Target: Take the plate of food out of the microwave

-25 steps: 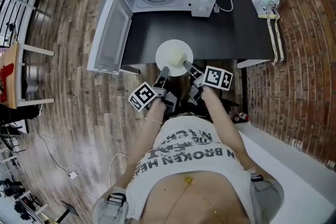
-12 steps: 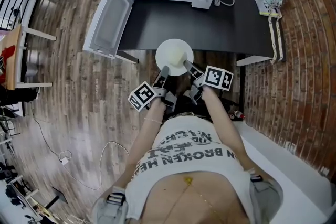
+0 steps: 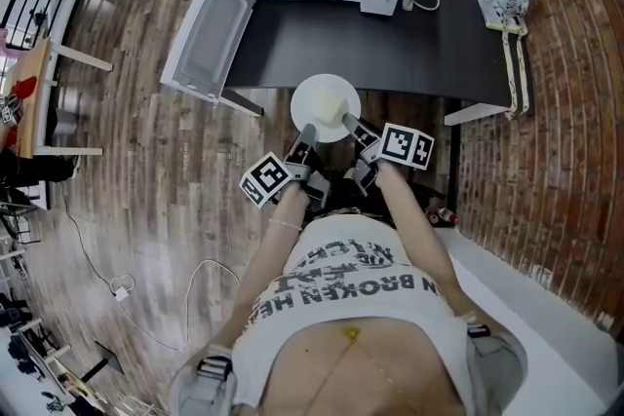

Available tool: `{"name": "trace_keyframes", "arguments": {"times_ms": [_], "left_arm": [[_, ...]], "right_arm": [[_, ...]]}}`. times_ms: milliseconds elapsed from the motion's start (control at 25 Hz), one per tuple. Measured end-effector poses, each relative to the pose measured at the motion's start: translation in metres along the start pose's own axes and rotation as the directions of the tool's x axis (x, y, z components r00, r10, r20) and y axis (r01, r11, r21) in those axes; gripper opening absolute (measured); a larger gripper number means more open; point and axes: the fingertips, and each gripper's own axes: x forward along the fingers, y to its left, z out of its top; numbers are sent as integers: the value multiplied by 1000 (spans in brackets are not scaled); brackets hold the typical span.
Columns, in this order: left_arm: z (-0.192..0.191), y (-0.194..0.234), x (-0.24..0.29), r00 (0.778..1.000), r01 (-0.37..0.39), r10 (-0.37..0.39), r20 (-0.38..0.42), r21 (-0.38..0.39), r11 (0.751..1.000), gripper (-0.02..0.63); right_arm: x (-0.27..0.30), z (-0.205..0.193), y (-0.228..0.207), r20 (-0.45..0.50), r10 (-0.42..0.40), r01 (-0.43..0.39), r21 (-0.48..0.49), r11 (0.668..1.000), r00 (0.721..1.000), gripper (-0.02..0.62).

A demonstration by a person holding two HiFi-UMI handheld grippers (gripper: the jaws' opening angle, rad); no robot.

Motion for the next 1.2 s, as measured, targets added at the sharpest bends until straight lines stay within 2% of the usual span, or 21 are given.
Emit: {"name": "trace_keyframes", "arguments": {"times_ms": [1200], "left_arm": [[13,7,-1,999,11,-11,-40,-7,1000,17]], "right_arm": [[11,-5,5,27,-26,26,12,1000,999,49]]}}
